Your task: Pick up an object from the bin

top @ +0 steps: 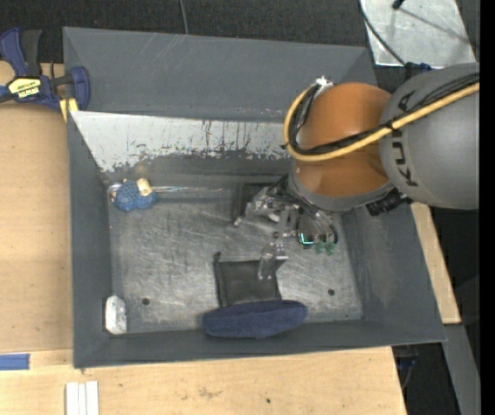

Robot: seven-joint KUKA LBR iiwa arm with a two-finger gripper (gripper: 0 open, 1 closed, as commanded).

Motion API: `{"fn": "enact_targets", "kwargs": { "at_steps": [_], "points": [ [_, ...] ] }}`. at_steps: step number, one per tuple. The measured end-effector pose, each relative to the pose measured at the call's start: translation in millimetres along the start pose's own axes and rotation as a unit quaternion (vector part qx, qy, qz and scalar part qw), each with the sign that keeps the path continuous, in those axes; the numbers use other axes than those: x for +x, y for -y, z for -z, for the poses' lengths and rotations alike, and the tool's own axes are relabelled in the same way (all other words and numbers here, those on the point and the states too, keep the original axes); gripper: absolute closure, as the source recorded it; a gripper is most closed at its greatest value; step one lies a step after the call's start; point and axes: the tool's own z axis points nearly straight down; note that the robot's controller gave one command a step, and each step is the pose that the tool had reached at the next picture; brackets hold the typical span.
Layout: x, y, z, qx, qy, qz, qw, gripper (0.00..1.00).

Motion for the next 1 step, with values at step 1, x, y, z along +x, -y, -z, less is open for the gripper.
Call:
{"fn": "enact_targets", "kwargs": {
  "at_steps": [1],
  "points": [
    [16.1,-6.8,-75.4,-0.001,0.0086,-0.037,0.9993,0.0]
  ]
}}
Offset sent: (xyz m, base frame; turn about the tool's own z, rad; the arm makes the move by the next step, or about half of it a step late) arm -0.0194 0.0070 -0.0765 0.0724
